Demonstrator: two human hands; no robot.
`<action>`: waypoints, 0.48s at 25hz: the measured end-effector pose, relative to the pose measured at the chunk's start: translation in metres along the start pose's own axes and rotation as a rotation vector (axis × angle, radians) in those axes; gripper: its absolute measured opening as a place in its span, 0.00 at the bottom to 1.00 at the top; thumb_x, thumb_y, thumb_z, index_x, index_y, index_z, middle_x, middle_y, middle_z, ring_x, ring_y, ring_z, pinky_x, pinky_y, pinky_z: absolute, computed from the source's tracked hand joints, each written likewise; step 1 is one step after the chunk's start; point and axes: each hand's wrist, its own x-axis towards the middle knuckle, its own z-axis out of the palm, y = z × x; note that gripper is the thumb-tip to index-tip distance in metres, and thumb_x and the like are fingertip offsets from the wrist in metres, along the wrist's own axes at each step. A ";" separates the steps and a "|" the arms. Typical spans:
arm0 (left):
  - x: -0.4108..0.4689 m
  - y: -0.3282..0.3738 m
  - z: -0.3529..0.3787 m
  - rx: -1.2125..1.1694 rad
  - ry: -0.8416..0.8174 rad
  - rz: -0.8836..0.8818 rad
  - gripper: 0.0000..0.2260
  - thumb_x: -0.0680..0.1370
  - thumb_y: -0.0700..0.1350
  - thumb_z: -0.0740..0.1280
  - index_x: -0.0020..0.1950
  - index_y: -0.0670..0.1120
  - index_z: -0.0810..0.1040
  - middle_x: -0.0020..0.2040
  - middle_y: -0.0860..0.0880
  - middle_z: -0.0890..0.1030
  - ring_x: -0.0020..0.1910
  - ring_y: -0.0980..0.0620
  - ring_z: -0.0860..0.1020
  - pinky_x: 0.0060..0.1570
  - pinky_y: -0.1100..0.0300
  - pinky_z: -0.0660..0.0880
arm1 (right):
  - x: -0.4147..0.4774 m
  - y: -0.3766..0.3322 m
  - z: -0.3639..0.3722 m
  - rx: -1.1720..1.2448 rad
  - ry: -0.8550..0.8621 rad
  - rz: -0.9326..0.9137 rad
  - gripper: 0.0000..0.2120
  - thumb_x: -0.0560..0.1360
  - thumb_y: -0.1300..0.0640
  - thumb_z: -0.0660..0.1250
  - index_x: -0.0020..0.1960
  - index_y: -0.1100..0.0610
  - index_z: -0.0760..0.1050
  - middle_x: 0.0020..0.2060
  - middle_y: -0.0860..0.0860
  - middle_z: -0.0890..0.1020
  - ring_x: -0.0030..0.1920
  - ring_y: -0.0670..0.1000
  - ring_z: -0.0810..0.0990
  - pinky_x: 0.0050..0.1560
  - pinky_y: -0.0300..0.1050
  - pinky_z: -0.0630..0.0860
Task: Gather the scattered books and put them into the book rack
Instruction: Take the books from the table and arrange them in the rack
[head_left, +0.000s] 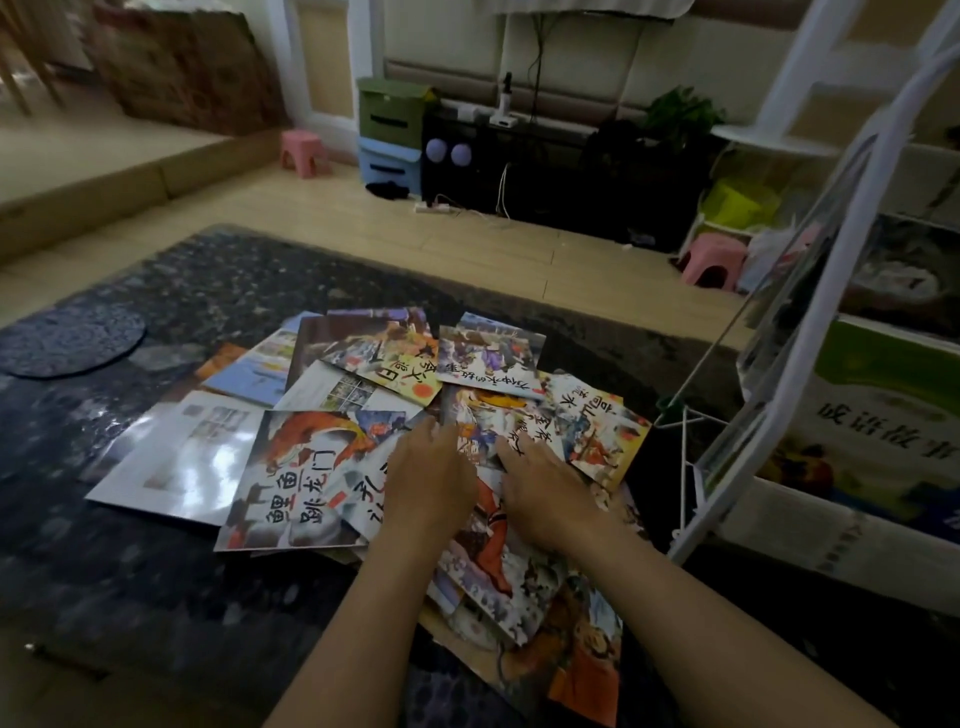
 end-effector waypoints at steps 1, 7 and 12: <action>0.004 -0.001 -0.001 -0.021 0.004 -0.016 0.17 0.77 0.43 0.62 0.66 0.42 0.75 0.59 0.42 0.77 0.56 0.41 0.75 0.55 0.47 0.75 | -0.001 0.000 0.006 -0.009 0.027 -0.001 0.27 0.84 0.49 0.51 0.80 0.49 0.46 0.80 0.55 0.51 0.79 0.58 0.48 0.75 0.62 0.56; 0.010 0.004 -0.004 -0.154 0.017 -0.065 0.16 0.78 0.38 0.63 0.66 0.39 0.76 0.57 0.40 0.81 0.56 0.42 0.78 0.56 0.50 0.75 | -0.004 -0.001 0.013 -0.020 0.137 -0.008 0.25 0.84 0.50 0.50 0.79 0.49 0.51 0.79 0.55 0.56 0.78 0.59 0.53 0.74 0.63 0.57; 0.012 0.008 -0.013 -0.267 0.066 -0.201 0.06 0.78 0.40 0.66 0.54 0.42 0.79 0.47 0.45 0.82 0.45 0.46 0.79 0.40 0.56 0.74 | -0.009 -0.002 0.011 0.025 0.179 -0.019 0.21 0.83 0.51 0.52 0.76 0.48 0.60 0.73 0.53 0.66 0.73 0.59 0.62 0.69 0.60 0.64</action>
